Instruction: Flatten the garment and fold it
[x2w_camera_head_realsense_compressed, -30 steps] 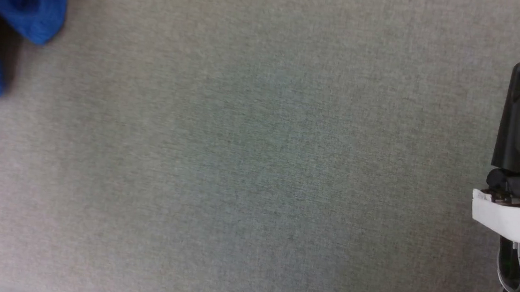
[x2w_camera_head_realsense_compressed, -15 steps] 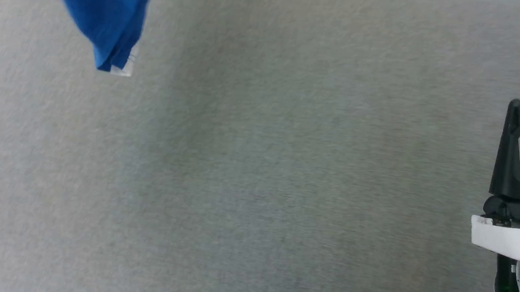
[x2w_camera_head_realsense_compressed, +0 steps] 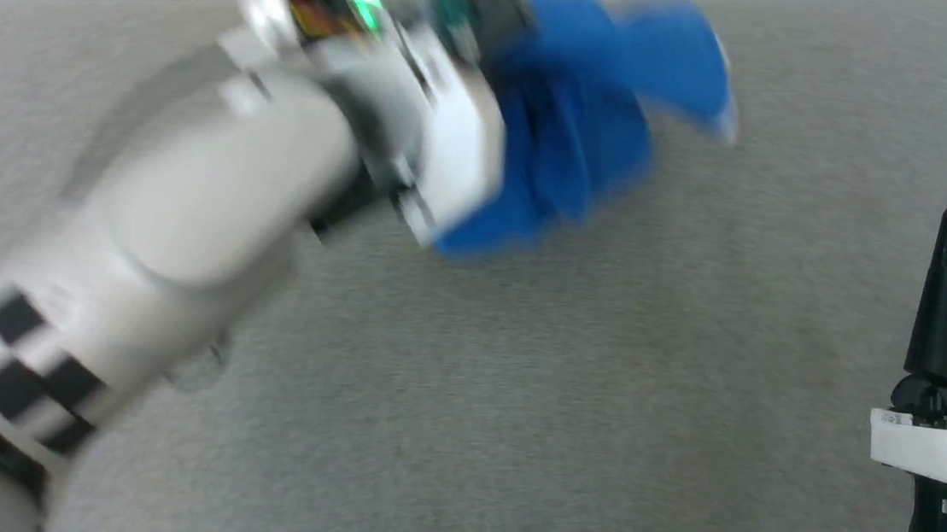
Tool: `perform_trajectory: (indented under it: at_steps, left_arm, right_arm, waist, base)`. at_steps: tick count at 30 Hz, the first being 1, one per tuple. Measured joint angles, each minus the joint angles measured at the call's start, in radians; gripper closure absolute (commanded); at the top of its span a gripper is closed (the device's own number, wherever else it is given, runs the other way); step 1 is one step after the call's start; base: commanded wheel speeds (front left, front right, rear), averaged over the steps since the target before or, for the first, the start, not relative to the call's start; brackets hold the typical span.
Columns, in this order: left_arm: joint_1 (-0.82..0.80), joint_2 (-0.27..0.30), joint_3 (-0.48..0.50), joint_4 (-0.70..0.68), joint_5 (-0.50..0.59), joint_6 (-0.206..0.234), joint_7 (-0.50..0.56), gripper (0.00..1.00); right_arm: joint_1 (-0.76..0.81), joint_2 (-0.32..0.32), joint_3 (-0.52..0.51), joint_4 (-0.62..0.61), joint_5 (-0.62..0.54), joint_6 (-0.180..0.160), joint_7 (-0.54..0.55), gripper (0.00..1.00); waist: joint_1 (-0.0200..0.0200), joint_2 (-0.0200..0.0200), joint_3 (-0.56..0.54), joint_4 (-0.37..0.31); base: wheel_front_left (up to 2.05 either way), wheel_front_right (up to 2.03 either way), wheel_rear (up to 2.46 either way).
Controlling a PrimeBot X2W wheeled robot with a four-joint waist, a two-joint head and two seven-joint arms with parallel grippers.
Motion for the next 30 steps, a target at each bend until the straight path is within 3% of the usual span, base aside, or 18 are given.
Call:
perform_trajectory:
  at_steps: [7,12,16,17,18,23,30]
  left_arm:
    - [0.174,-0.109,-0.200,0.101,-0.027,0.000,-0.055,1.00]
    - [0.352,-0.168,-0.223,0.088,0.000,-0.002,0.011,1.00]
    - [0.479,-0.181,-0.229,0.039,0.046,-0.003,0.084,1.00]
    - [0.481,-0.181,-0.231,0.040,0.046,-0.003,0.075,0.59]
    - [0.479,-0.181,-0.230,0.043,0.046,-0.004,0.050,0.00]
    - [0.451,-0.185,-0.197,0.092,0.065,0.002,-0.176,0.00]
    - [0.439,-0.186,-0.103,0.055,0.131,0.149,-0.432,0.00]
  right_arm:
    - [0.002,0.000,-0.007,0.001,0.011,0.000,0.000,0.00]
    - [0.008,0.000,-0.016,0.006,0.010,0.000,0.000,0.00]
    - [0.011,0.000,-0.014,0.009,0.002,0.000,0.000,0.00]
    - [0.012,0.000,-0.015,0.010,0.002,0.000,0.000,0.00]
    - [0.016,0.000,-0.015,0.010,0.001,0.000,0.000,0.00]
    - [0.054,0.000,-0.019,0.013,-0.017,0.000,0.000,0.00]
    - [0.101,0.000,-0.037,0.016,-0.024,0.000,0.000,0.00]
  waist:
    - [0.0001,0.0000,-0.003,-0.090]
    - [0.0000,0.0000,-0.014,-0.107]
    - [0.0000,0.0000,-0.030,-0.094]
    - [0.0000,0.0000,-0.035,-0.088]
    - [0.0001,0.0000,-0.042,-0.082]
    - [0.0000,0.0000,-0.086,-0.054]
    - [0.0000,0.0000,-0.148,0.004]
  base:
    - [0.00,0.00,0.00]
    - [0.00,0.00,0.00]
    - [0.00,0.00,0.00]
    - [0.00,0.00,0.00]
    - [0.00,0.00,0.00]
    - [0.00,0.00,0.00]
    - [0.00,0.00,0.00]
